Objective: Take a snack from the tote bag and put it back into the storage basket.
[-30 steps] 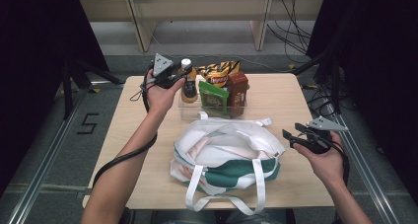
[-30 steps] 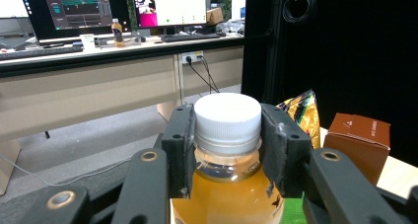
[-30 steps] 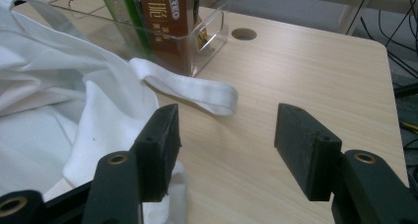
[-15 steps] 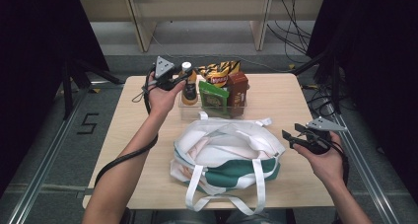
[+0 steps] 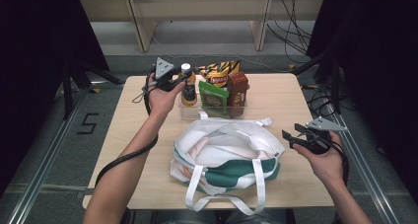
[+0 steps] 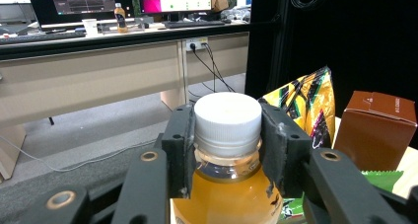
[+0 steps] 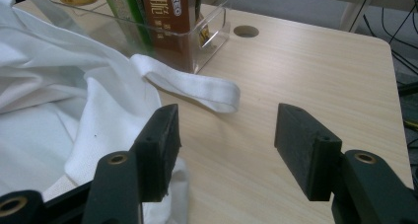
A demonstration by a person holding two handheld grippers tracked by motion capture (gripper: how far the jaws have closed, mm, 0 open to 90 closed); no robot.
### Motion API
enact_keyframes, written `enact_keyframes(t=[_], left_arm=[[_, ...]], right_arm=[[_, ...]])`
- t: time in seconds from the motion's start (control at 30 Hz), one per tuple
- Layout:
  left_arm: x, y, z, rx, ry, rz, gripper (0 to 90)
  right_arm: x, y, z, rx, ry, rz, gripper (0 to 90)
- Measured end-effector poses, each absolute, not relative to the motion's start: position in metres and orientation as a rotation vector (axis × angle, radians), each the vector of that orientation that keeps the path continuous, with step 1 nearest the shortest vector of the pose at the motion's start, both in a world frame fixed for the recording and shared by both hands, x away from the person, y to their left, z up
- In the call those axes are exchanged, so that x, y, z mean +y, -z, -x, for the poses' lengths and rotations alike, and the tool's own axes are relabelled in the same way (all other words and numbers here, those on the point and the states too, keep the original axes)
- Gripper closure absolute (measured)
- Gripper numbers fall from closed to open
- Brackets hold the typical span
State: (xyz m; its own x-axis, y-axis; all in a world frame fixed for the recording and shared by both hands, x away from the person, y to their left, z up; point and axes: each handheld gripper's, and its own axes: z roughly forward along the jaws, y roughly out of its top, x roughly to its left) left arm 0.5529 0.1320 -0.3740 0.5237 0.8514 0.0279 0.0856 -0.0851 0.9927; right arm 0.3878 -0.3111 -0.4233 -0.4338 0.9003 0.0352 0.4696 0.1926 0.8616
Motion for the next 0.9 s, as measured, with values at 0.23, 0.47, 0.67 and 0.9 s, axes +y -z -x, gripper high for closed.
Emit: enact_keyframes(t=[0.23, 0.47, 0.67, 0.9], left_arm=[[0.131, 0.379, -0.554, 0.843, -0.778, -1.551, 59.0], [0.131, 0.385, -0.556, 0.849, -0.776, -1.563, 59.0], [0.131, 0.389, -0.556, 0.85, -0.772, -1.576, 59.0], [0.131, 0.391, -0.557, 0.865, -0.769, -1.577, 59.0]], right_arm=[[-0.311, 0.423, -0.387, 1.986, -1.171, -1.287, 43.4], [-0.31, 0.424, -0.388, 1.987, -1.17, -1.297, 43.3], [-0.312, 0.425, -0.391, 1.991, -1.164, -1.243, 43.3], [-0.31, 0.425, -0.389, 1.988, -1.17, -1.275, 43.3]])
